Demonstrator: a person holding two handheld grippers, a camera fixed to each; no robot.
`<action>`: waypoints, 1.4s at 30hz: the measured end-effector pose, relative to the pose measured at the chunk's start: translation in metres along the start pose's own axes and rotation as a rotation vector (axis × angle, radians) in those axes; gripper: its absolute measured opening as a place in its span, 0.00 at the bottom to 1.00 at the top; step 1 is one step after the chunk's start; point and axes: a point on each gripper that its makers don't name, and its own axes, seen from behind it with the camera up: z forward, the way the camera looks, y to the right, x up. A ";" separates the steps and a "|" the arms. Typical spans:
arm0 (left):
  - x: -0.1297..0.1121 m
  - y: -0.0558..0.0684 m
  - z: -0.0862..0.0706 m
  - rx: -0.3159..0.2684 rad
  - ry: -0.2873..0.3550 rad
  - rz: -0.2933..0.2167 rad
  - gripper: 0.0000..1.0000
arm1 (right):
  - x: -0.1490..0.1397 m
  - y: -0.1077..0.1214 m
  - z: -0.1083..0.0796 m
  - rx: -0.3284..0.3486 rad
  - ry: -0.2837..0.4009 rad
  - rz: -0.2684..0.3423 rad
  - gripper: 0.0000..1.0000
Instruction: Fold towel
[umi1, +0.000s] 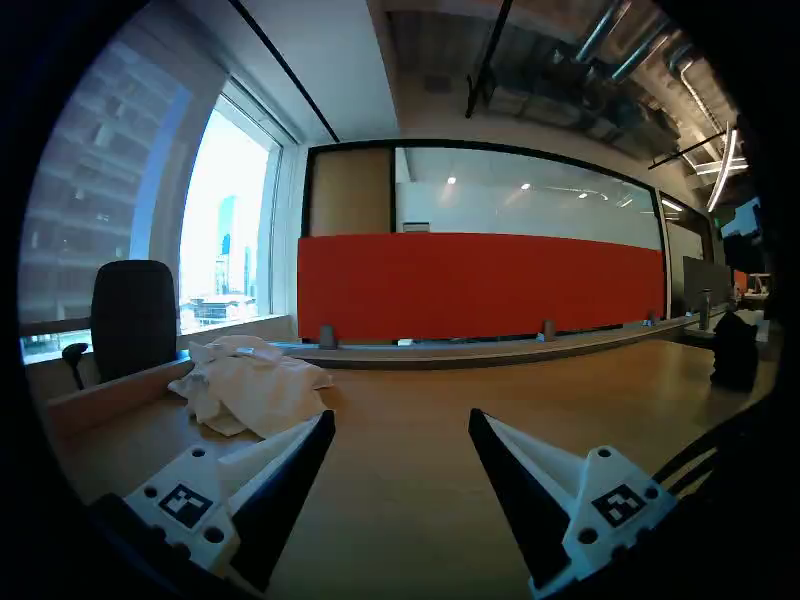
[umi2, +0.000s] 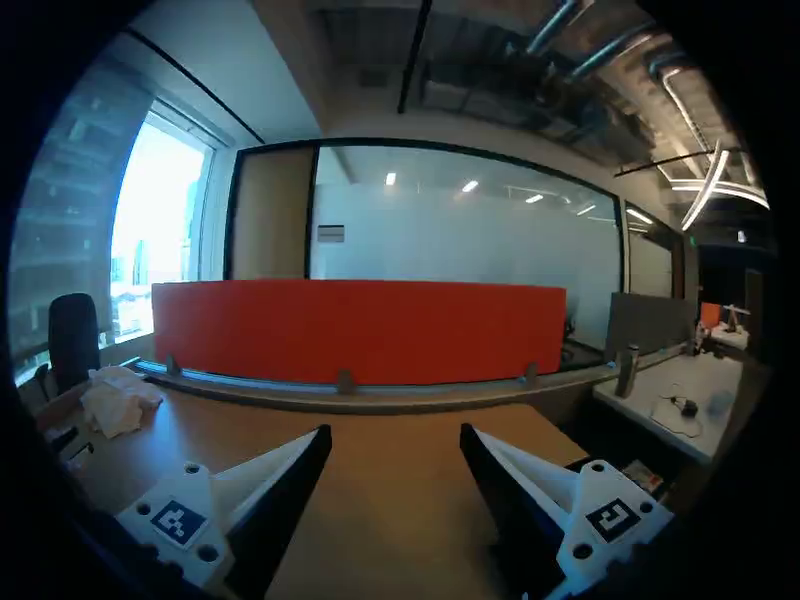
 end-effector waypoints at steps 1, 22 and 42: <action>0.000 0.000 0.000 0.000 0.000 0.000 1.00 | 0.001 0.002 0.000 -0.002 0.008 -0.004 0.99; 0.001 -0.001 -0.001 0.000 0.000 0.000 1.00 | -0.043 -0.004 0.010 0.060 0.080 0.016 0.99; 0.002 0.000 -0.001 0.000 0.000 0.000 1.00 | -0.121 -0.002 0.020 0.055 0.068 0.073 0.99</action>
